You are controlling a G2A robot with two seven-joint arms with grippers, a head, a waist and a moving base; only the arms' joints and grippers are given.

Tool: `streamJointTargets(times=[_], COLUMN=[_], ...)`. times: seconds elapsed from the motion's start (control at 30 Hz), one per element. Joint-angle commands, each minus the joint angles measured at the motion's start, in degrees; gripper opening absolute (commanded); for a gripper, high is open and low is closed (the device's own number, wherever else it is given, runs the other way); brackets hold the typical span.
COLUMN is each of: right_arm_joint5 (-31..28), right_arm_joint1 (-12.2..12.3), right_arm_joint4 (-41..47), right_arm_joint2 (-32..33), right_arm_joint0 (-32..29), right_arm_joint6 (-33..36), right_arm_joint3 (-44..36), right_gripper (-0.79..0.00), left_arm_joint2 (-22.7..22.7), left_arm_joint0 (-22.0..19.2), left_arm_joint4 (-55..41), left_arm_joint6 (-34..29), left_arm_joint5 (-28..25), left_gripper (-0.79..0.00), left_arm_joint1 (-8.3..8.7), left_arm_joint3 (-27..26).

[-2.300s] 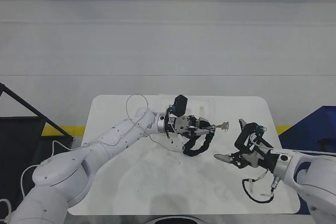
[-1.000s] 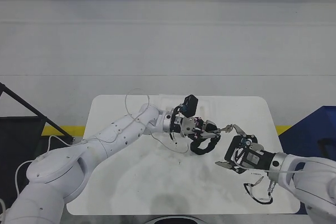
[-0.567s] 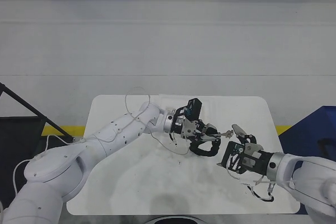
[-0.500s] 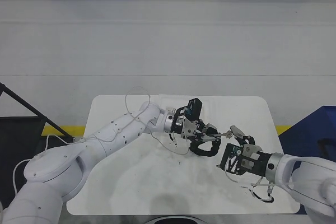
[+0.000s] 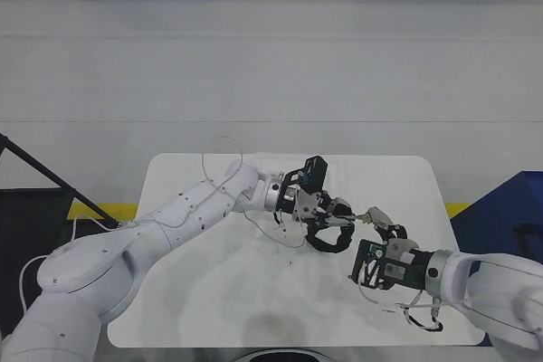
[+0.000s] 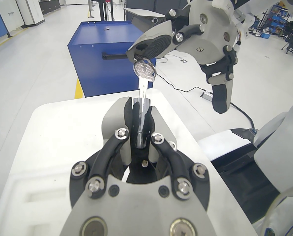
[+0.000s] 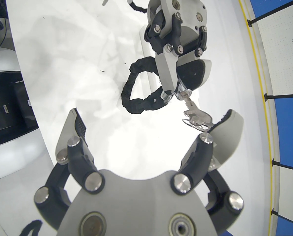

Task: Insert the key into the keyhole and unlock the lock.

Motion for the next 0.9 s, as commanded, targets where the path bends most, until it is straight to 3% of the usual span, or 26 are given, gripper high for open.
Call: streamJointTargets(times=[0.0, 0.1, 0.3, 0.47, 0.73, 0.87], right_arm_joint5=[0.6, -1.3, -10.5, -12.8, -12.7, -14.6], right_arm_joint1=[0.1, 0.2, 0.6, 0.6, 0.6, 0.8], right_arm_joint4=[0.6, 0.8, -4.5, -8.2, -8.6, -13.1], right_arm_joint2=[1.2, 3.3, 5.6, 5.4, 5.3, 4.3], right_arm_joint0=[0.2, 0.5, 1.7, 2.6, 2.5, 3.1], right_arm_joint6=[-1.1, -4.4, -14.0, -20.5, -20.6, -22.7], right_arm_joint3=[0.5, 1.6, 4.5, 6.6, 6.5, 4.9], right_gripper=[0.0, 0.0, 0.0, 0.0, 0.0, 0.0], left_arm_joint2=[0.0, 0.0, 0.0, 0.0, 0.0, 0.0], left_arm_joint0=[0.4, 0.6, 0.4, -0.2, -0.8, -1.0], left_arm_joint4=[0.5, 0.8, 0.4, -0.8, -3.6, -4.8], left_arm_joint6=[-0.1, -0.4, -2.7, -5.3, -8.8, -10.5], left_arm_joint5=[0.0, 0.0, 0.0, 0.0, 0.0, 0.0], left_gripper=[-0.785, -0.785, -0.785, -0.785, -0.785, -0.785], left_arm_joint1=[0.04, 0.27, 1.32, 2.73, 4.57, 5.19], left_arm_joint3=[-0.1, -0.4, -2.2, -4.5, -7.3, -8.4])
